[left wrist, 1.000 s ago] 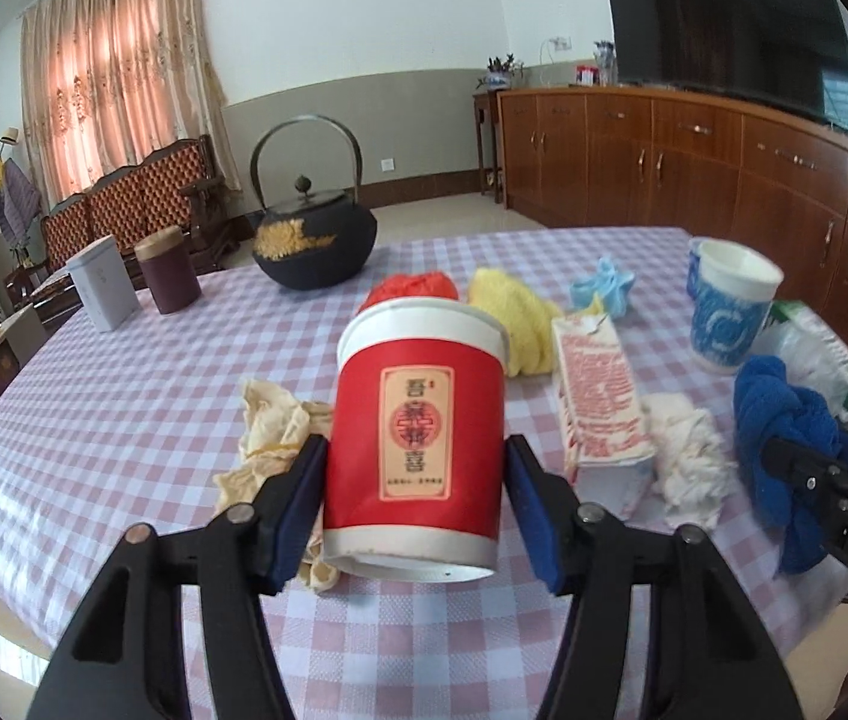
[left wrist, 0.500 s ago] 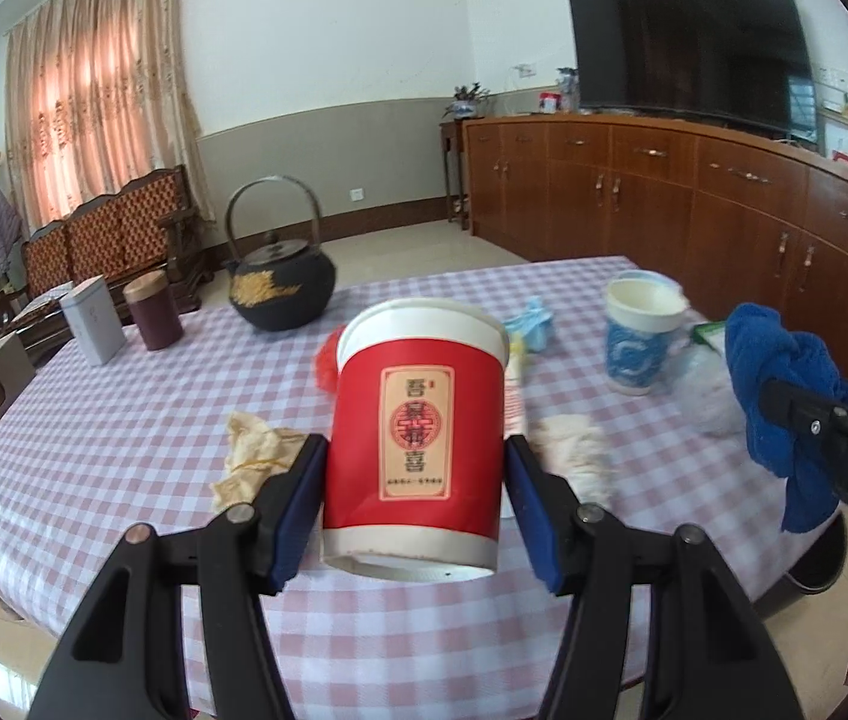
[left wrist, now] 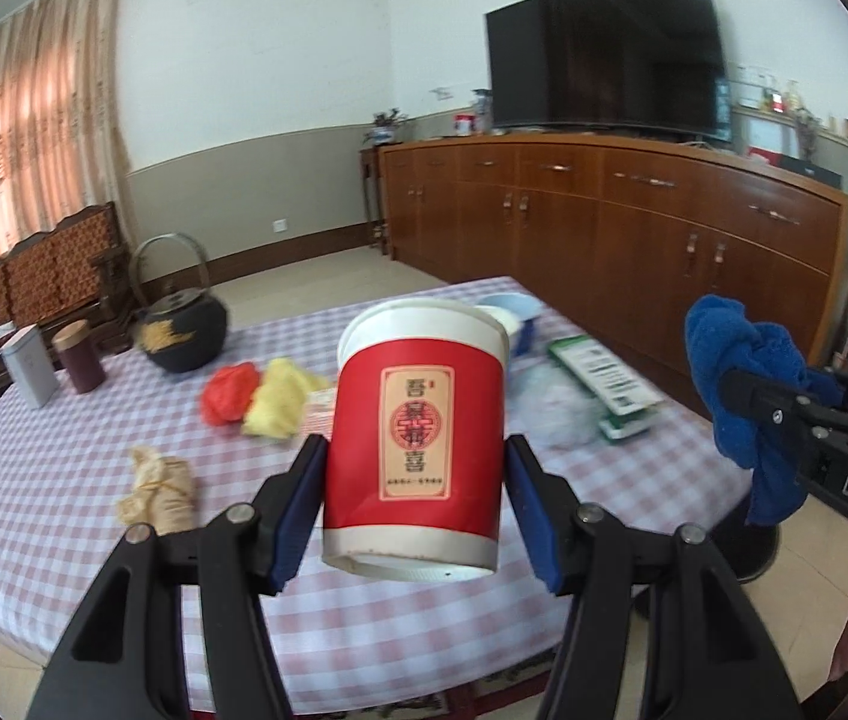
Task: Collect trash
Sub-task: 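Carry the red cup and blue towel over the black bucket with both tools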
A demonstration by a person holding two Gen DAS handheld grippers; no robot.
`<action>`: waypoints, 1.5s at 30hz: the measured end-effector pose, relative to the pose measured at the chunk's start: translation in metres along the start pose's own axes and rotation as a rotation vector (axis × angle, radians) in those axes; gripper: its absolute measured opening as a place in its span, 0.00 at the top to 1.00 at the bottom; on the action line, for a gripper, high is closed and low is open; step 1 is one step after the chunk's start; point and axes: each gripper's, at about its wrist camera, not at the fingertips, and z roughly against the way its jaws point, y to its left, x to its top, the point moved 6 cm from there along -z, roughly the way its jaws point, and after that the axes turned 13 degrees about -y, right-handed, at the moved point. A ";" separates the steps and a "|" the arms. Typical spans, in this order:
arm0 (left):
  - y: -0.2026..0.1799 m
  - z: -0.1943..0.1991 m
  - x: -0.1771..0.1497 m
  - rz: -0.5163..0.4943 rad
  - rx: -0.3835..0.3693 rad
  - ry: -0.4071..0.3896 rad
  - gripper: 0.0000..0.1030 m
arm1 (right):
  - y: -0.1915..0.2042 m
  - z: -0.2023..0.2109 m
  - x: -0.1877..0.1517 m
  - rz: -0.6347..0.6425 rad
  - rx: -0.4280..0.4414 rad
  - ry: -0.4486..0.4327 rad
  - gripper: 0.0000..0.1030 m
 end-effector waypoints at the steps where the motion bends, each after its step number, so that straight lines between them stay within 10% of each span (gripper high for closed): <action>1: -0.008 0.000 0.000 -0.001 -0.016 -0.001 0.42 | -0.008 0.005 -0.001 -0.005 -0.012 -0.002 0.66; 22: -0.217 -0.010 -0.028 -0.099 -0.381 0.096 0.42 | -0.200 0.080 -0.080 -0.080 -0.266 0.119 0.66; 45: -0.328 -0.092 -0.136 -0.106 -0.421 0.372 0.42 | -0.301 0.007 -0.205 -0.084 -0.099 0.353 0.66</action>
